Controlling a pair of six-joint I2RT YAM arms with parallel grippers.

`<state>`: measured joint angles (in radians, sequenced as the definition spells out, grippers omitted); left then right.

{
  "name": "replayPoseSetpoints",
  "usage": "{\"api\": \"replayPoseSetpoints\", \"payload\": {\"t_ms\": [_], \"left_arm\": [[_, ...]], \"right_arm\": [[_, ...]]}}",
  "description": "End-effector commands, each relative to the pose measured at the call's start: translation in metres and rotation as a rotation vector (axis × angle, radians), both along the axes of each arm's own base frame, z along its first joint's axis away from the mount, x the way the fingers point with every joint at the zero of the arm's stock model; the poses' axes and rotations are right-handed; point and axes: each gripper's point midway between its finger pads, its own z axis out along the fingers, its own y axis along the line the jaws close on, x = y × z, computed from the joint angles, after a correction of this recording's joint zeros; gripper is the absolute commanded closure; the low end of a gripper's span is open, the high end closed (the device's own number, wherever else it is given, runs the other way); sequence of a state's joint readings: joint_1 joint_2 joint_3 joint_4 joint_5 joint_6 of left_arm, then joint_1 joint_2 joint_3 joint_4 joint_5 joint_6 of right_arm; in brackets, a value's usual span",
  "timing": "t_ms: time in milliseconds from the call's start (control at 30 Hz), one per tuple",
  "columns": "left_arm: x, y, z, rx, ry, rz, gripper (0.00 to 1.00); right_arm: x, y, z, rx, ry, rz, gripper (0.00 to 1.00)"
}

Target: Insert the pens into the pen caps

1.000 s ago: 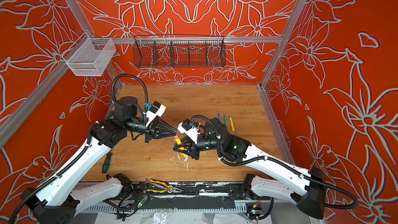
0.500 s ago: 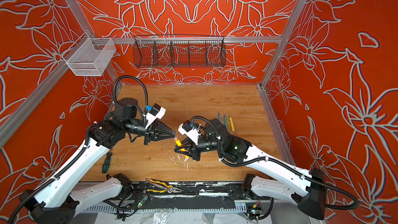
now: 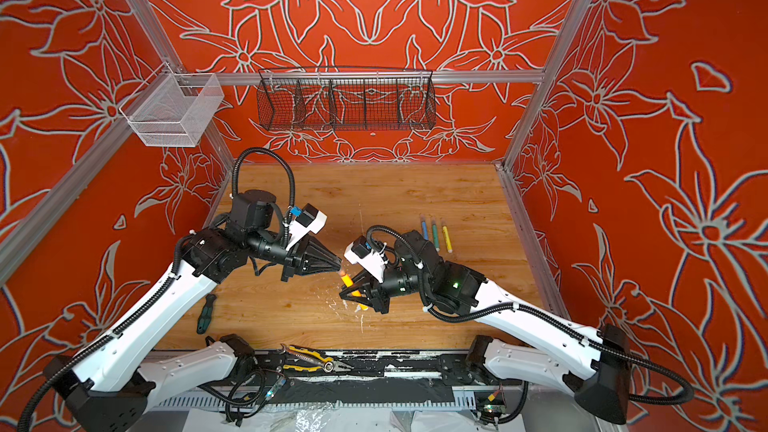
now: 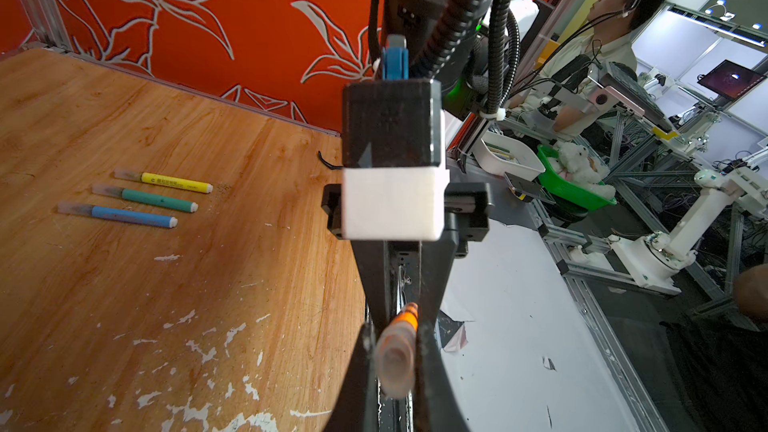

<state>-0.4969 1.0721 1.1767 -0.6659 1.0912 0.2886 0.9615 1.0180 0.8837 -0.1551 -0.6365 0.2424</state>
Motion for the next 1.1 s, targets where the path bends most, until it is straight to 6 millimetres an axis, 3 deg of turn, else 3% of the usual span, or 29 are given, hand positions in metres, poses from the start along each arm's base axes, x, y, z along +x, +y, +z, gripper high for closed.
{"api": "replayPoseSetpoints", "payload": {"t_ms": [0, 133, 367, 433, 467, 500, 600, 667, 900, 1067], "left_arm": [[-0.032, 0.004, -0.042, 0.126, 0.173, -0.064, 1.00], [-0.025, 0.003, -0.038, 0.120, 0.150, -0.026, 1.00], [-0.018, 0.010, -0.010, 0.019, 0.047, 0.049, 0.99], [-0.005, 0.017, 0.001, -0.016, -0.006, 0.152, 0.94], [-0.001, 0.022, 0.010, -0.061, -0.032, 0.193, 0.81], [0.000, 0.027, 0.021, -0.111, -0.072, 0.225, 0.55], [0.000, 0.041, 0.040, -0.207, -0.133, 0.308, 0.15], [0.001, 0.044, 0.042, -0.213, -0.134, 0.325, 0.05], [0.003, 0.043, 0.045, -0.217, -0.122, 0.317, 0.00], [0.016, 0.041, 0.055, -0.254, -0.132, 0.344, 0.05]], "right_arm": [[0.027, -0.004, 0.130, 0.361, -0.246, -0.127, 1.00], [0.025, 0.001, 0.123, 0.341, -0.221, -0.098, 1.00], [0.019, 0.008, 0.108, 0.299, -0.168, -0.041, 1.00], [0.017, 0.009, 0.105, 0.293, -0.159, -0.025, 1.00], [0.016, 0.009, 0.102, 0.284, -0.154, -0.020, 1.00], [0.018, 0.010, 0.099, 0.274, -0.148, -0.025, 1.00], [0.017, 0.009, 0.096, 0.268, -0.144, -0.026, 1.00], [0.017, 0.009, 0.097, 0.270, -0.144, -0.027, 1.00], [0.013, 0.011, 0.091, 0.253, -0.122, 0.008, 1.00], [0.006, 0.014, 0.090, 0.262, -0.101, 0.057, 1.00]]}}
